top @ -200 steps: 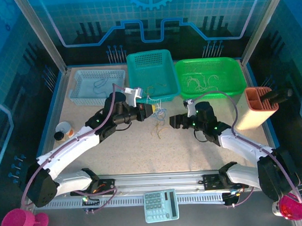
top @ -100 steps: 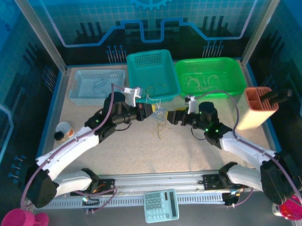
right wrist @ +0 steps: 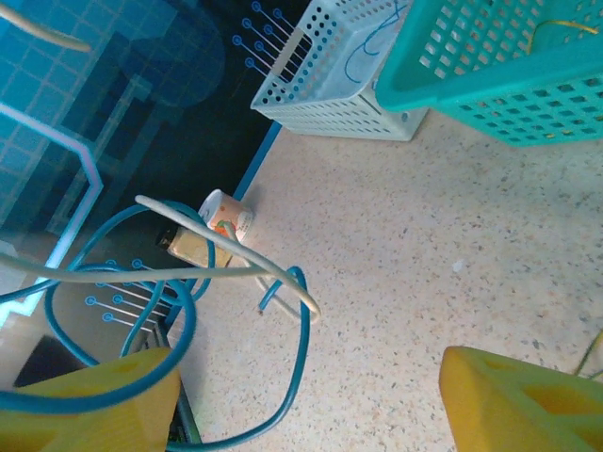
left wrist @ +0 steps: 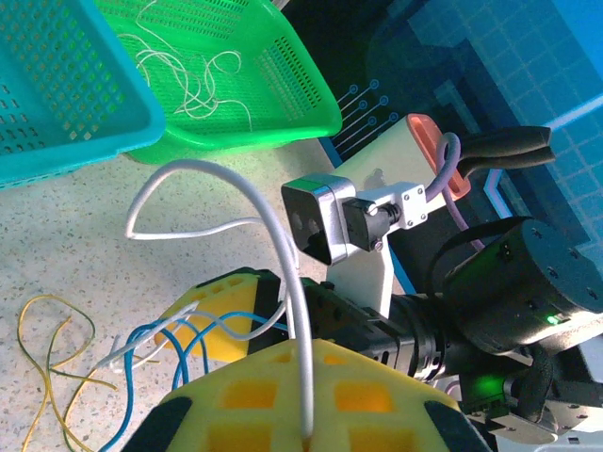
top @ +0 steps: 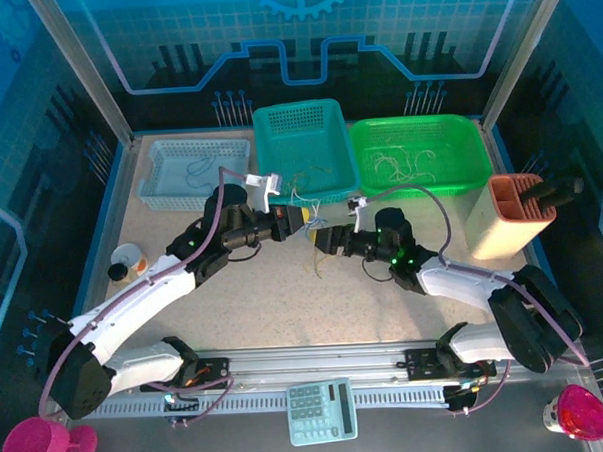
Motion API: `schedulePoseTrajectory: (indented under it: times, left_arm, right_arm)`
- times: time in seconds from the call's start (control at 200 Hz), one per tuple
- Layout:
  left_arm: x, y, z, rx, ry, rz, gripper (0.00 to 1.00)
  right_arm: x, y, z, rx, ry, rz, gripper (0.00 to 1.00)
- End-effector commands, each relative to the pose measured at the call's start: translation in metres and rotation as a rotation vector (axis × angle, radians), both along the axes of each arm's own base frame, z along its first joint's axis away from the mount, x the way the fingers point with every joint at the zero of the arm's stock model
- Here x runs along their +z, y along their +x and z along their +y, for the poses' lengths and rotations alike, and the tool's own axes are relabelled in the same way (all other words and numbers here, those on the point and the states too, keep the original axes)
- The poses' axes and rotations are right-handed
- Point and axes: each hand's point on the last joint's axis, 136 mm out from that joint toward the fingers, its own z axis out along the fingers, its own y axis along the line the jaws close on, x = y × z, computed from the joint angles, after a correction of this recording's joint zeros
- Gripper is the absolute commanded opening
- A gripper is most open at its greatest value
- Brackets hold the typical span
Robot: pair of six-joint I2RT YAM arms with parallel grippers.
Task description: Untangle the cables
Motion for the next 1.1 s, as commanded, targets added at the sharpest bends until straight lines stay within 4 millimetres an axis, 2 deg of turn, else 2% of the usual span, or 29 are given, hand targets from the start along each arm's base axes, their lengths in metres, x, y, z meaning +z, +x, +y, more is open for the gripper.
schedulePoseTrajectory:
  times: [0.0,0.35,0.495,0.645,0.81,1.095]
  left_arm:
    - [0.022,-0.001,0.002,0.003,-0.054,-0.037,0.0]
    - [0.021,-0.003,0.003,0.003,-0.063,-0.04,0.0]
    - [0.023,-0.004,0.004,0.006,-0.07,-0.042,0.0]
    - [0.036,-0.003,0.004,0.002,-0.082,-0.058,0.0]
    - [0.059,-0.004,0.004,-0.006,-0.106,-0.094,0.0]
    - [0.111,0.004,0.015,0.013,-0.153,-0.149,0.0]
  right_arm:
    - [0.021,0.002,0.012,0.023,0.073,-0.045,0.68]
    - [0.03,0.008,0.018,0.029,0.117,-0.044,0.25]
    - [0.028,0.008,0.015,0.022,0.108,-0.038,0.0]
    - [0.009,0.009,0.006,-0.013,0.06,-0.007,0.0]
    - [-0.018,0.008,-0.003,-0.053,-0.001,0.033,0.0]
    - [-0.08,0.003,-0.031,-0.155,-0.195,0.15,0.0]
